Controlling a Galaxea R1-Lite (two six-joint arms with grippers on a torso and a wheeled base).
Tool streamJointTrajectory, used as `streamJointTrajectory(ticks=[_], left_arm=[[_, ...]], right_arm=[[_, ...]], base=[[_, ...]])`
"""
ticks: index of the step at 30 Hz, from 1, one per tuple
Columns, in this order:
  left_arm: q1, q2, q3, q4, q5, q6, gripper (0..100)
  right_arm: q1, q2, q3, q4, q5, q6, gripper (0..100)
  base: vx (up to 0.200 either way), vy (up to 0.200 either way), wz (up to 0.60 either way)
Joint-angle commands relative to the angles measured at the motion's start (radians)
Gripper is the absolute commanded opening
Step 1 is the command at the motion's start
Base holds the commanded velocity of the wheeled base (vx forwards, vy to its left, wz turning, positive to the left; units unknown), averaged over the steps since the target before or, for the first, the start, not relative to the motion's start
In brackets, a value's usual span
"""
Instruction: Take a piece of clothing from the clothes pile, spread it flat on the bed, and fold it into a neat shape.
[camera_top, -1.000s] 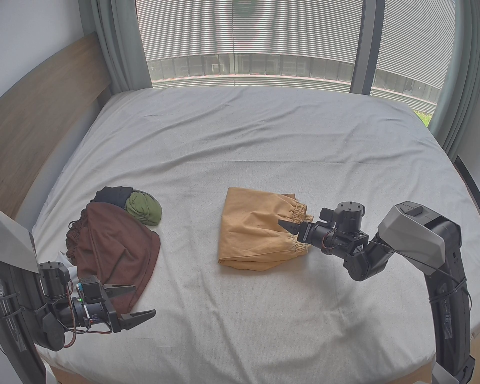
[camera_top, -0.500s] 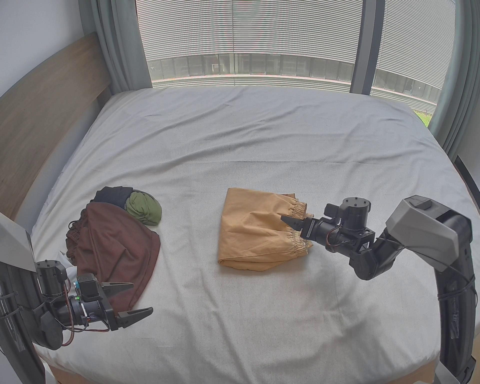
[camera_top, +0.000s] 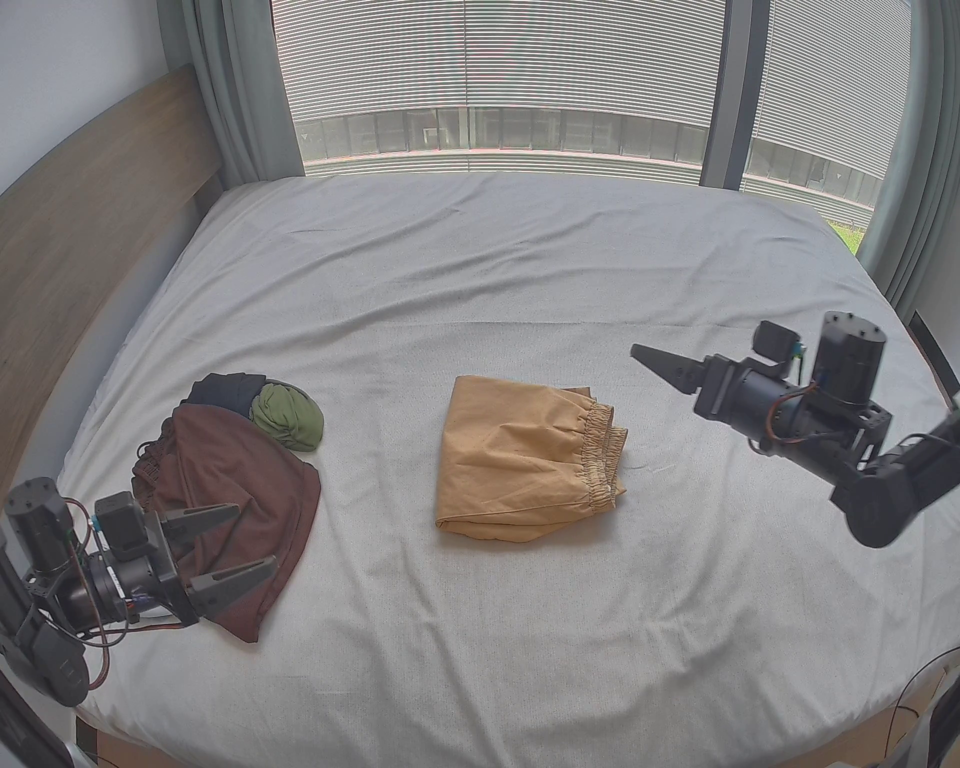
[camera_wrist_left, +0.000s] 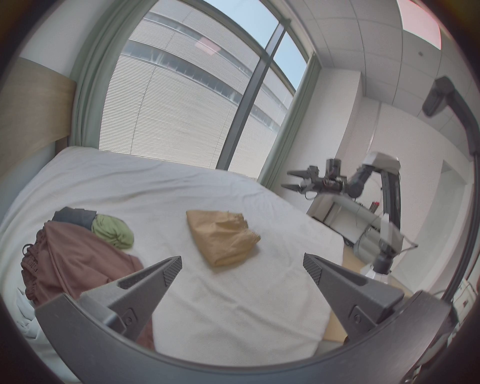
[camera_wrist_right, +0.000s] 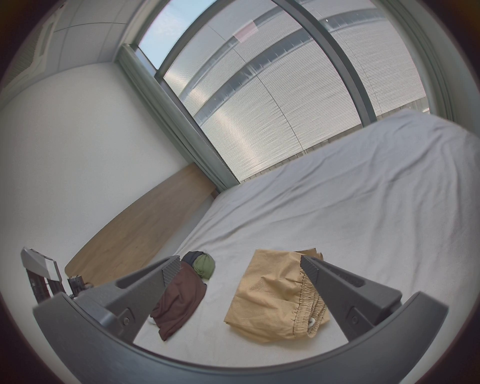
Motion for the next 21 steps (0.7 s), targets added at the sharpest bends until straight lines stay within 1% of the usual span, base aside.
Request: streamJointTrajectory(ticks=[1,2,3,5,6,7,8,10,12,13,14,17,18,19,20,21], left_arm=[[-0.062,-0.333,0.053,0.007,0.006,-0.203,100],[-0.092,-0.361,0.059,0.031,0.009,-0.212,100],[-0.102,-0.378,0.059,0.065,0.012,-0.208,100],[-0.105,-0.424,0.059,0.152,0.019,-0.208,100],[-0.105,-0.431,0.059,0.166,0.019,-0.208,100],[-0.113,-0.470,0.059,0.243,0.019,-0.200,100],[-0.133,-0.499,0.059,0.317,0.024,-0.183,100],[-0.153,-0.545,0.059,0.401,0.026,-0.136,100],[-0.156,-0.603,0.059,0.510,0.035,-0.051,100],[-0.156,-0.603,0.059,0.510,0.035,-0.051,100],[-0.148,-0.672,0.059,0.630,0.052,0.012,100],[-0.144,-0.769,0.059,0.748,0.059,0.018,100],[-0.144,-0.819,0.059,0.814,0.059,0.018,100],[-0.144,-0.819,0.059,0.814,0.059,0.018,100],[-0.141,-0.899,0.059,0.906,0.061,0.018,100],[-0.141,-0.931,0.059,0.941,0.061,0.018,100]], right_arm=[[-0.003,-0.397,0.233,0.073,-0.002,-0.077,100],[-0.003,-0.466,0.278,0.106,-0.011,-0.094,100],[-0.004,-0.509,0.307,0.124,-0.017,-0.100,100],[-0.001,-0.596,0.367,0.153,-0.031,-0.103,100],[0.000,-0.610,0.376,0.156,-0.032,-0.103,100],[-0.001,-0.676,0.424,0.175,-0.035,-0.105,100],[-0.006,-0.731,0.462,0.191,-0.035,-0.106,100],[-0.009,-0.802,0.502,0.214,-0.035,-0.108,100],[-0.024,-0.898,0.551,0.260,-0.035,-0.112,100],[-0.024,-0.898,0.551,0.260,-0.035,-0.112,100],[-0.046,-0.997,0.598,0.336,-0.035,-0.126,100],[-0.062,-1.118,0.637,0.443,-0.035,-0.129,100],[-0.072,-1.181,0.649,0.501,-0.035,-0.129,100],[-0.072,-1.181,0.649,0.501,-0.035,-0.129,100],[-0.079,-1.274,0.661,0.584,-0.035,-0.129,100],[-0.084,-1.311,0.661,0.615,-0.035,-0.129,100]], base=[[0.000,0.000,0.00],[0.000,0.000,0.00],[0.000,0.000,0.00],[0.000,0.000,0.00],[0.000,0.000,0.00],[0.000,0.000,0.00],[0.000,0.000,0.00],[0.000,0.000,0.00],[0.000,0.000,0.00],[0.000,0.000,0.00],[0.000,0.000,0.00],[0.000,0.000,0.00],[0.000,0.000,0.00],[0.000,0.000,0.00],[0.000,0.000,0.00],[0.000,0.000,0.00]])
